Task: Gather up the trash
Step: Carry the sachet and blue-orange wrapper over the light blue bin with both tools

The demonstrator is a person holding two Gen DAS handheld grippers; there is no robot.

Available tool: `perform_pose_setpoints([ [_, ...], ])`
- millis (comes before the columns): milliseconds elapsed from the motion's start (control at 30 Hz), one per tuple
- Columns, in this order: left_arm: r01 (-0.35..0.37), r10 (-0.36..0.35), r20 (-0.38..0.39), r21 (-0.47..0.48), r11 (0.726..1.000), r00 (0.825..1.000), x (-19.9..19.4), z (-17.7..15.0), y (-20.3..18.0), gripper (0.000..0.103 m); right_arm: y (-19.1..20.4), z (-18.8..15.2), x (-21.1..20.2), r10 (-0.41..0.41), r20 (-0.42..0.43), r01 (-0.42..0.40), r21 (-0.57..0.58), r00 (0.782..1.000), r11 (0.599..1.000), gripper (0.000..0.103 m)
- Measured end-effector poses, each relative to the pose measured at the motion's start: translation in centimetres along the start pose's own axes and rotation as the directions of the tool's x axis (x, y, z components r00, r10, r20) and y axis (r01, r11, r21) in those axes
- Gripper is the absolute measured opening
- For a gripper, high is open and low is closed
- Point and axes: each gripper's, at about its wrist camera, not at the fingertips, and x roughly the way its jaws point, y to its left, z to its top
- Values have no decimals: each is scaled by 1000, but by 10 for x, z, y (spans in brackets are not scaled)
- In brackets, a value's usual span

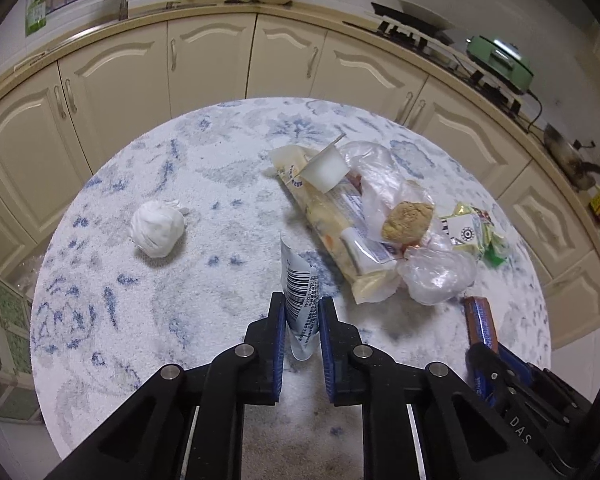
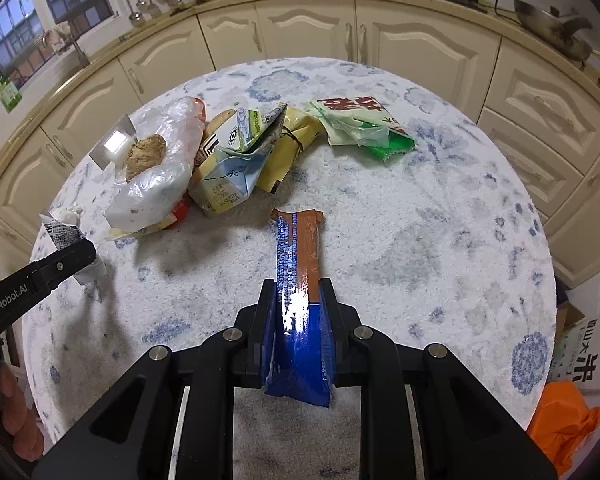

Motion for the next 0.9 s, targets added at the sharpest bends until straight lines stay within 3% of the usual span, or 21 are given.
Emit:
perform_pose_setpoints([
  [500, -26, 22, 78, 60, 998, 997, -40, -8, -21, 11, -19, -4, -20, 35, 43, -37, 56, 998, 998, 20],
  [900, -11, -5, 114, 140, 990, 993, -66, -18, -51, 11, -58, -14, -41, 4, 78, -15, 136, 997, 991, 20],
])
